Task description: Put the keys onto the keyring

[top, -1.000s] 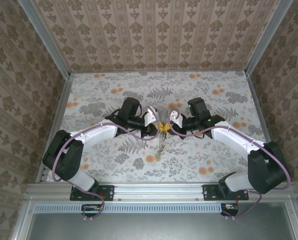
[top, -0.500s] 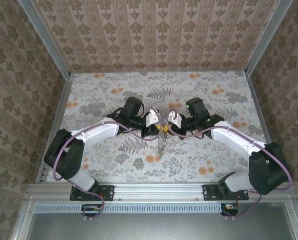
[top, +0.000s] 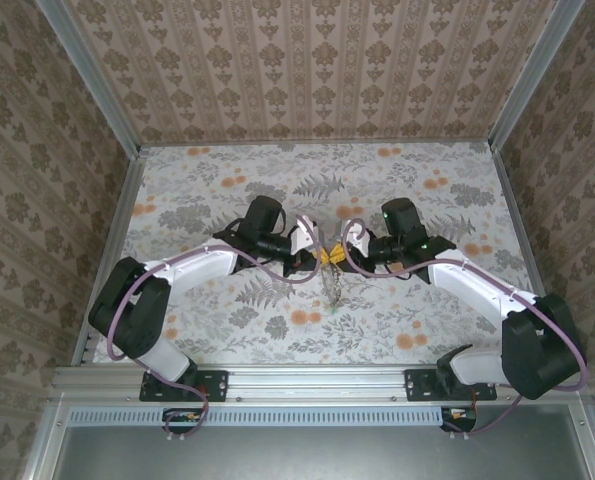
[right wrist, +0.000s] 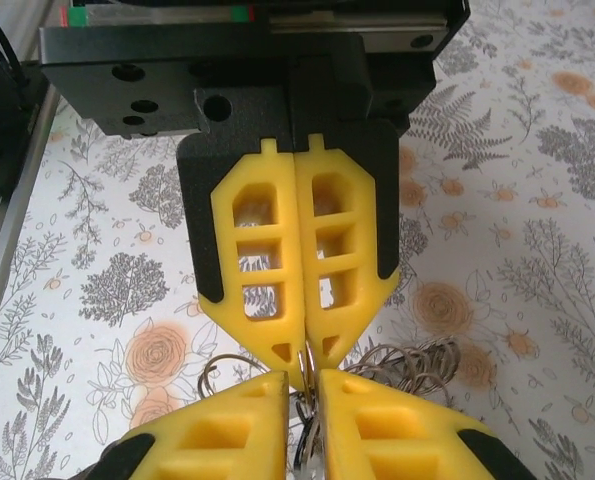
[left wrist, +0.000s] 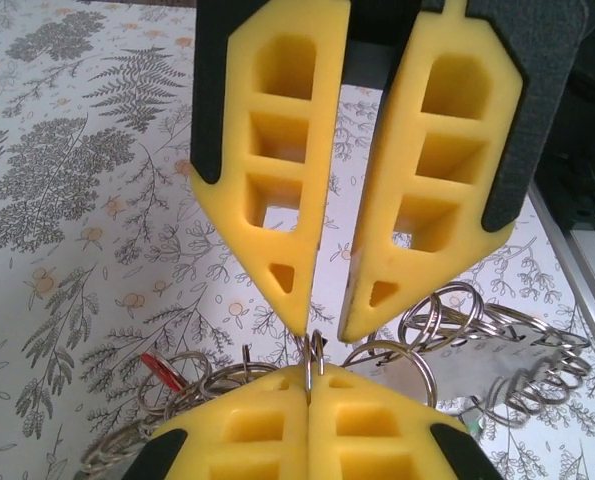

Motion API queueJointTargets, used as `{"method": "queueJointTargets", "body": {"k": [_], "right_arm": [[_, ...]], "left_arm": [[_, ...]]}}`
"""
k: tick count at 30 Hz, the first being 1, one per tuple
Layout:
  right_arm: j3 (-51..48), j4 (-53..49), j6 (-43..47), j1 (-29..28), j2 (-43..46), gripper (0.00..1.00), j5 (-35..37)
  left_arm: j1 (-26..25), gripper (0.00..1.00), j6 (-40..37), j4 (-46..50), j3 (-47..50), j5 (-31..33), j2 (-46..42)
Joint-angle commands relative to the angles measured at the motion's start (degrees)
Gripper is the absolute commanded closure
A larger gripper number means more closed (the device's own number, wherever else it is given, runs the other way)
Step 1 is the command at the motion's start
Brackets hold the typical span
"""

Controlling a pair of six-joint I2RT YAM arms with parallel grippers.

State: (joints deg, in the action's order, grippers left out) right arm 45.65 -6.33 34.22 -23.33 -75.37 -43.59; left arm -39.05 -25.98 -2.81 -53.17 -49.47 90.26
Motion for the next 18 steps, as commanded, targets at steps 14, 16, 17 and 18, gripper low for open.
{"method": "queueJointTargets", "body": {"k": [14, 16, 17, 18], "right_arm": [[-1.97, 3.89, 0.07, 3.36, -0.45, 0.79, -6.0], [-1.97, 4.46, -0.09, 3.33, -0.67, 0.79, -6.22], [-2.04, 5.0, -0.41, 3.33, -0.82, 0.79, -6.28], [-2.14, 5.75, -0.82, 3.36, -0.92, 0.79, -6.31]], "left_arm": [[0.82, 1.0, 4.97, -7.94, 1.52, -6.73, -3.16], [0.82, 1.0, 5.05, -7.8, 1.36, -6.79, -3.15], [0.82, 1.0, 5.06, -7.77, 1.3, -6.93, -3.18], [0.82, 1.0, 5.08, -7.66, 1.22, -7.03, -3.23]]}}
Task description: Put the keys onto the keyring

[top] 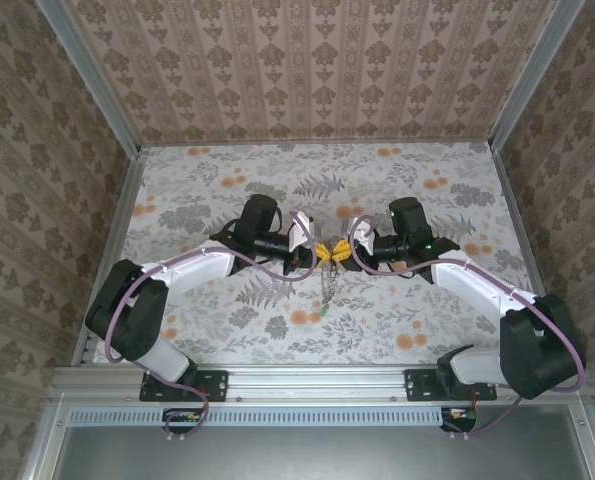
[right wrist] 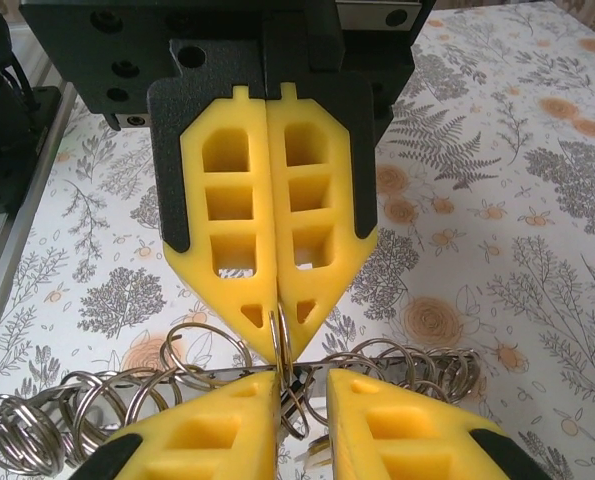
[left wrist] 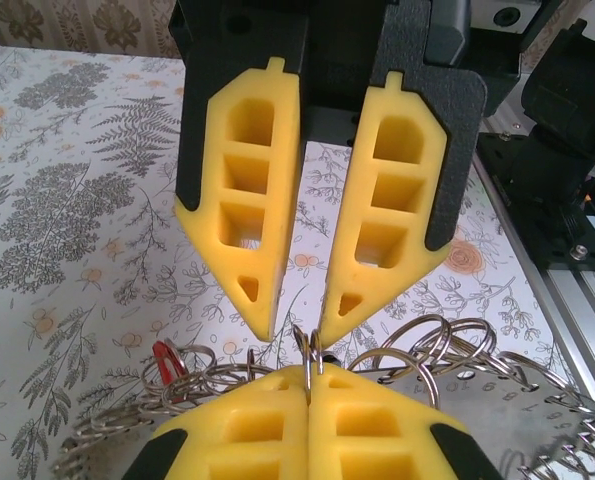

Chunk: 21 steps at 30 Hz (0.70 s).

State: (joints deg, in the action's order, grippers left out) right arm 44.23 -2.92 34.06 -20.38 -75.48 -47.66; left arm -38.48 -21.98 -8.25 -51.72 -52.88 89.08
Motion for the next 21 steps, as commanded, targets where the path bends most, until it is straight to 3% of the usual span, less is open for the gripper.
{"method": "queueJointTargets", "body": {"k": [1, 14, 19, 21], "right_arm": [[-0.8, 3.0, -0.95, 0.47, -0.92, 0.79, -2.66], [-0.55, 6.44, -3.75, 0.47, -2.98, 0.84, -5.15], [-0.37, 6.52, -4.11, 0.39, -3.02, 0.97, -4.88], [-0.17, 5.91, -4.17, 0.35, -2.42, 1.0, -3.69]], "left_arm": [[0.25, 1.0, 1.01, -2.04, -0.3, -3.76, -2.03], [0.25, 1.0, 1.8, -2.2, -0.9, -4.25, -1.97], [0.25, 1.0, 1.99, -2.11, -0.91, -2.91, -1.9], [0.25, 0.93, 1.23, -0.46, -1.24, -1.58, -1.9]]}}
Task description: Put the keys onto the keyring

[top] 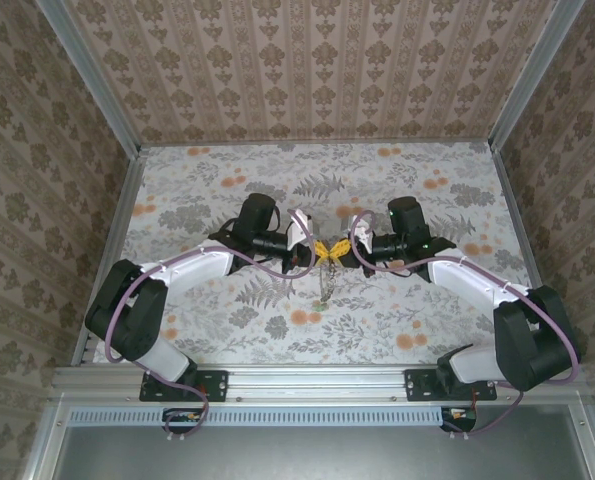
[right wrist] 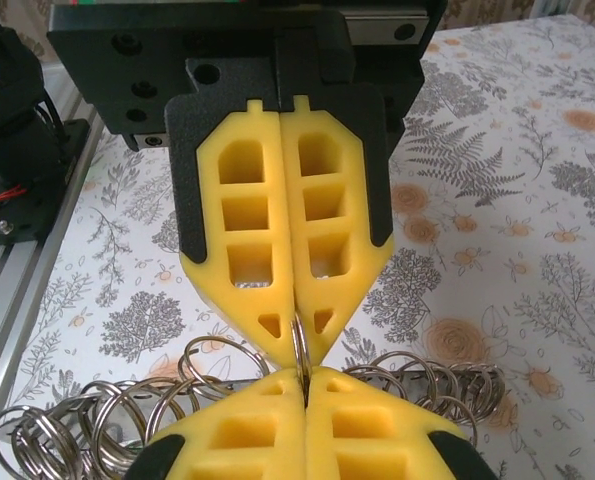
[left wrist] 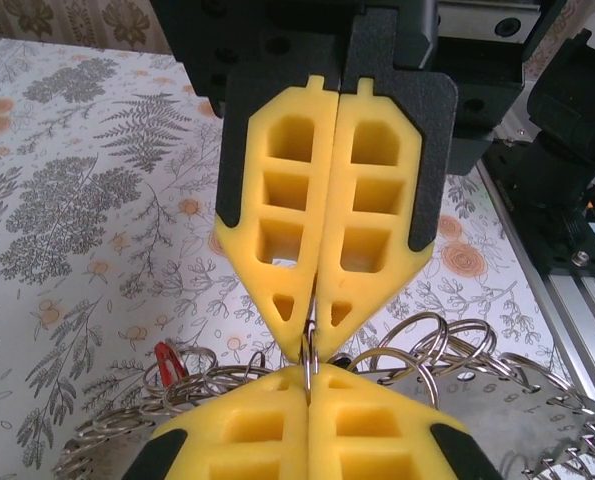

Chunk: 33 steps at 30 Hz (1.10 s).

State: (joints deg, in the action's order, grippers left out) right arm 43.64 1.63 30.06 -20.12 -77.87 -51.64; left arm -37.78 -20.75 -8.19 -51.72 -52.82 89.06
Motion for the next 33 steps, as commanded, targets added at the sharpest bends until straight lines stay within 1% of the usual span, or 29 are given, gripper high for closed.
{"method": "queueJointTargets", "body": {"k": [1, 3, 8, 11, 16, 20, 24, 27, 30, 32, 33], "right_arm": [[0.69, 0.44, 0.11, -0.05, 0.42, 1.0, 0.94], [1.22, -1.39, 0.78, -0.38, 1.38, 1.0, 1.81], [3.31, -8.35, 4.01, -2.34, 3.31, 1.0, 7.55], [4.35, -10.89, 4.35, -3.26, 3.94, 1.0, 8.85], [5.04, -11.57, 3.94, -4.69, 4.92, 1.0, 10.13], [5.79, -12.14, 3.77, -5.52, 5.27, 1.0, 10.59], [6.33, -12.08, 3.5, -6.07, 5.75, 1.0, 9.24], [5.68, -9.32, 1.8, -6.16, 6.2, 1.0, 7.65], [5.86, -9.48, 1.58, -6.25, 6.06, 1.0, 7.16], [6.0, -10.04, 1.86, -6.25, 6.01, 1.0, 7.16], [5.95, -10.11, 1.9, -6.25, 6.06, 1.0, 7.16]], "left_arm": [[-0.45, 0.9, -0.69, 0.8, -1.52, -0.78, -1.92], [-0.54, 0.85, -2.08, 2.81, -1.71, 1.52, -1.91], [-0.82, 0.83, -7.08, 11.21, -4.34, 6.47, -1.3], [-1.18, 0.81, -8.86, 14.27, -5.88, 7.23, -0.55], [-1.7, 0.78, -9.29, 14.74, -6.88, 7.55, 0.13], [-2.05, 0.78, -9.39, 14.86, -7.4, 7.63, 0.59], [-2.34, 0.79, -9.64, 15.31, -7.9, 7.55, 0.93], [-2.39, 0.79, -9.6, 15.39, -7.96, 7.58, 0.99], [-2.36, 0.84, -9.45, 15.15, -7.97, 7.07, 0.95], [-2.38, 0.96, -9.37, 14.92, -8.06, 6.71, 0.91], [-2.39, 1.0, -9.27, 14.71, -8.05, 6.52, 0.86]]}}
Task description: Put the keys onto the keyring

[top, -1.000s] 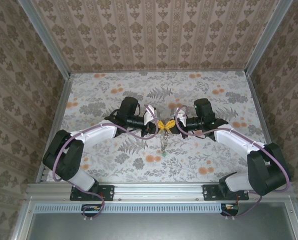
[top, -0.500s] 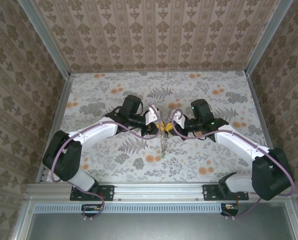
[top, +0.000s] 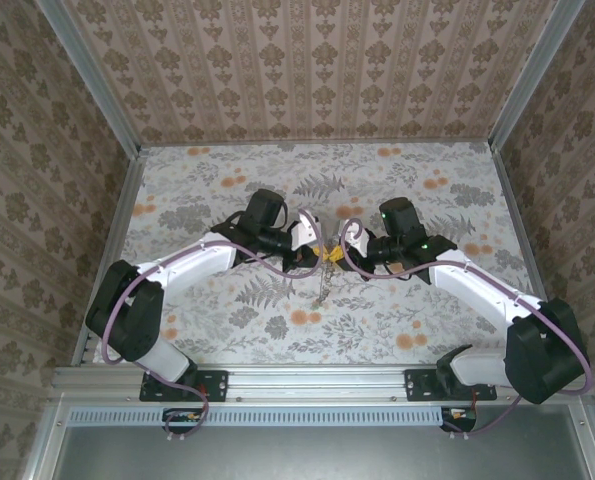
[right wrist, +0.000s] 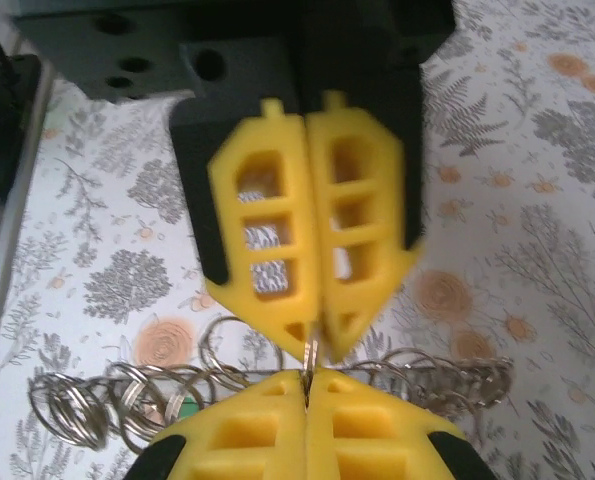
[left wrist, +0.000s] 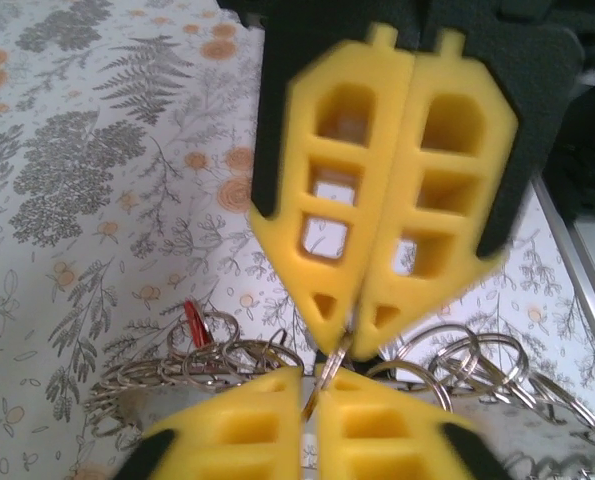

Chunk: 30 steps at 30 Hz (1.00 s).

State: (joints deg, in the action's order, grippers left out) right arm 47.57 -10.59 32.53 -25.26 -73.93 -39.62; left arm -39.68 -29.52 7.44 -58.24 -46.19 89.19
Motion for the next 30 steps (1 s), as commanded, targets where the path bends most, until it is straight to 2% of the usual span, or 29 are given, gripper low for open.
{"method": "queueJointTargets", "body": {"k": [1, 5, 12, 30], "right_arm": [[1.8, 2.15, -0.41, -1.11, 2.3, 0.99, -4.73], [-0.64, 4.86, -0.65, 0.14, 2.83, 0.92, -4.27], [-2.4, 8.04, -2.21, 3.27, 0.93, 0.85, -9.3], [-5.74, 11.83, -2.64, 7.26, -0.81, 0.79, -13.43]], "left_arm": [[-0.41, 1.0, -0.38, -1.25, -1.48, -0.32, 0.71], [-0.13, 1.0, 1.32, -4.27, -0.48, -2.3, 0.0], [0.31, 1.0, 4.59, -10.66, 2.12, -7.02, -1.29], [0.78, 1.0, 6.91, -14.55, 3.96, -9.0, -2.4]]}}
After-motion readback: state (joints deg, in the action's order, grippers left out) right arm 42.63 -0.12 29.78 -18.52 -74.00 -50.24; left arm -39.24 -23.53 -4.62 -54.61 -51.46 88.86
